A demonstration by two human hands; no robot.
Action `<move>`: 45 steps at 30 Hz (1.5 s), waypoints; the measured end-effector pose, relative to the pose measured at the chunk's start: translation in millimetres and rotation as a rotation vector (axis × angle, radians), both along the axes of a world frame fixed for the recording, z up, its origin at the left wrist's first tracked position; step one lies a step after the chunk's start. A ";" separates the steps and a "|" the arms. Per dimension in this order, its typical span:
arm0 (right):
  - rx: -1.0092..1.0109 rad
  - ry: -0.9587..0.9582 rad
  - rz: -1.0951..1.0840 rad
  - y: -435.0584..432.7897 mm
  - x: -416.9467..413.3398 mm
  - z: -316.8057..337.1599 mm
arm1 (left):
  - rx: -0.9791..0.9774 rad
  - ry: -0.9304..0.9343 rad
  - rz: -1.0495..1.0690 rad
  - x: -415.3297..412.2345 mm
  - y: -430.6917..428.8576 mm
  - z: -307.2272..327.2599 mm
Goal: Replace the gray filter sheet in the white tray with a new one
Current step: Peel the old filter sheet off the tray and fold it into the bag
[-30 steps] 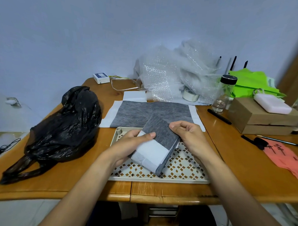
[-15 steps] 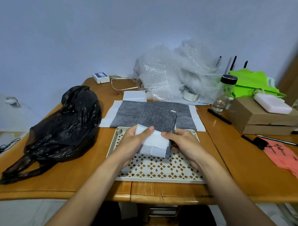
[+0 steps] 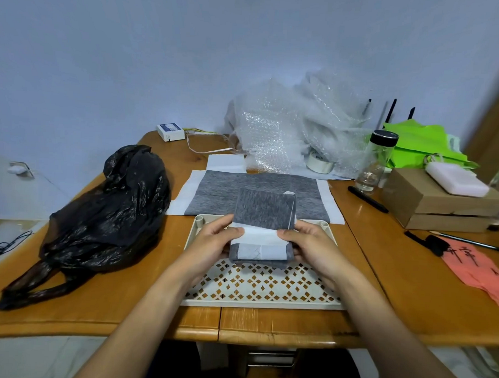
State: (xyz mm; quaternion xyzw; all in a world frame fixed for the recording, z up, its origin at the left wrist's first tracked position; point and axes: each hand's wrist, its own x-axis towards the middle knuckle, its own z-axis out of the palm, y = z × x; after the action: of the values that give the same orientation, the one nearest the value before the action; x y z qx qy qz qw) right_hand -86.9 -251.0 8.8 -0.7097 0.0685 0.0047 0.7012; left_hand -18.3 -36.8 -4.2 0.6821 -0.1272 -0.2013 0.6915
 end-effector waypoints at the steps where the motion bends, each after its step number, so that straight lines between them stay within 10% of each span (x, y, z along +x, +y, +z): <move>1: 0.007 0.010 0.002 -0.1 0.8 -3.0 | -0.001 0.002 -0.006 -0.3 -0.2 -0.4; 45: 0.167 -0.019 0.101 -2.5 50.7 -17.8 | -0.185 0.063 0.035 31.9 -0.8 -3.2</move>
State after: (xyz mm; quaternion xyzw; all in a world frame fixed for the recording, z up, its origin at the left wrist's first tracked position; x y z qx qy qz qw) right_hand -36.2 -253.6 -8.9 -0.6514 0.0251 0.0391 0.7573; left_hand 13.6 -37.7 -7.3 0.6107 -0.1118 -0.1979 0.7585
